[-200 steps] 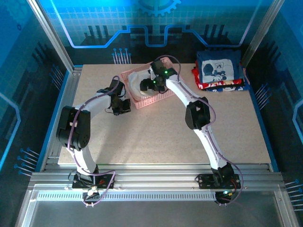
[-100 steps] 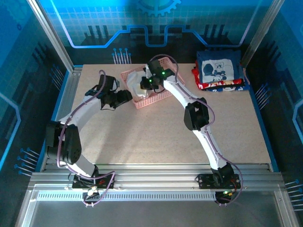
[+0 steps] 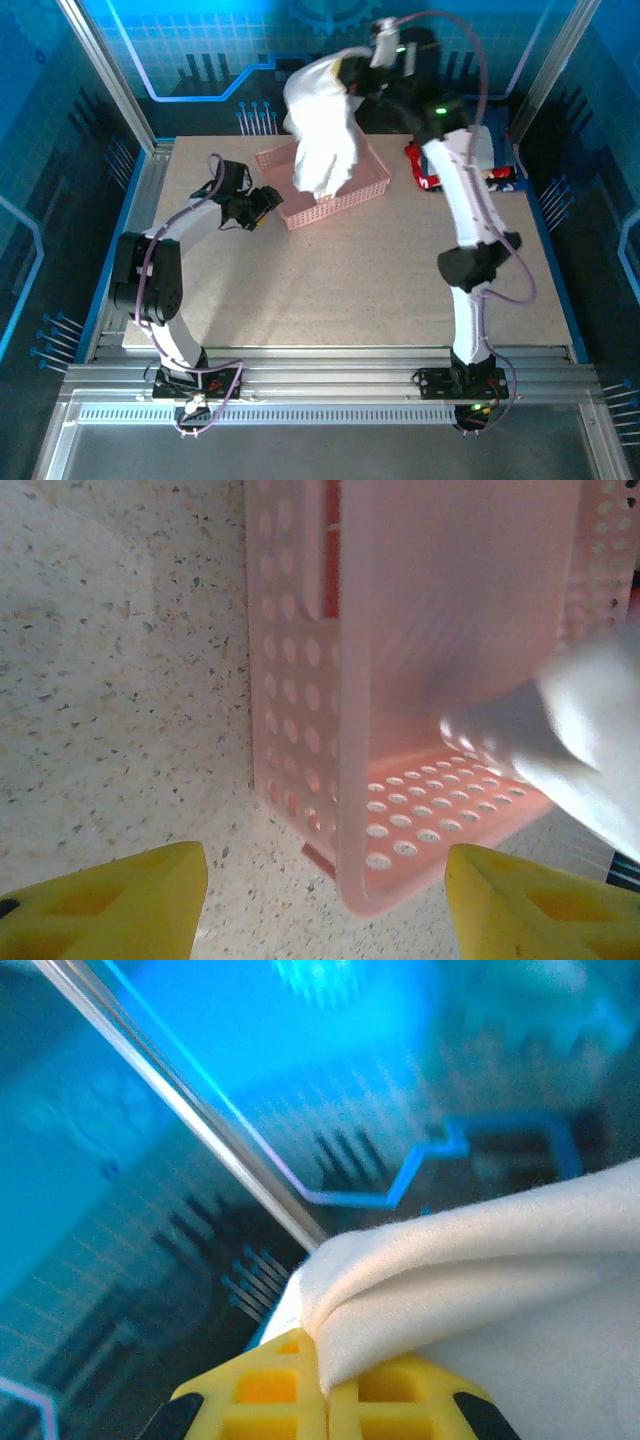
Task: Fold and stack the t-shirts
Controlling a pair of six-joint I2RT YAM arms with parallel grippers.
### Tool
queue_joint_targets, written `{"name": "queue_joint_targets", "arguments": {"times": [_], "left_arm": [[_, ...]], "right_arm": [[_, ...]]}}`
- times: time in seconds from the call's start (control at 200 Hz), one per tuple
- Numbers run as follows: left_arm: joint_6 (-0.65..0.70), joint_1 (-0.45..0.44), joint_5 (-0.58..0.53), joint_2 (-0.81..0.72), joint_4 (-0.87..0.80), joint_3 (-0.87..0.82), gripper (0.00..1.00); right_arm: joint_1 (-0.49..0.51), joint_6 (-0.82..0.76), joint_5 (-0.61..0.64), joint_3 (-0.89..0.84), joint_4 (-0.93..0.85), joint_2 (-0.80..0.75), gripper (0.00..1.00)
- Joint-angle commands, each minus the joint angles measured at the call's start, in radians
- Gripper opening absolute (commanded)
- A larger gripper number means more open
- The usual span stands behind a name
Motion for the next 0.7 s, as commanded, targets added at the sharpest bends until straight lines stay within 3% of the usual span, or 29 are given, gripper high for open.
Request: {"name": "queue_joint_targets", "arguments": {"times": [0.0,0.125,0.24,0.295,0.435,0.69], "left_arm": [[-0.074,0.006,0.021,0.049,0.05,0.051,0.65],[-0.095,0.005,0.027,0.127,0.037,0.106,0.64],[-0.11,0.005,0.01,0.2,-0.004,0.165,0.59],[-0.118,0.005,0.013,0.23,-0.01,0.199,0.5],[-0.118,0.023,-0.002,0.281,-0.085,0.3,0.15],[-0.145,0.171,-0.056,0.167,-0.16,0.241,0.0]], "right_arm": [[-0.05,-0.036,-0.013,0.022,-0.075,-0.147,0.0],[-0.095,-0.102,-0.051,-0.082,-0.231,-0.305,0.0],[-0.116,-0.138,-0.056,-0.28,-0.288,-0.472,0.0],[-0.126,-0.143,-0.059,-0.363,-0.28,-0.545,0.0],[-0.142,-0.154,-0.075,-0.517,-0.273,-0.659,0.0],[-0.139,-0.087,-0.07,-0.856,-0.169,-0.766,0.0]]}}
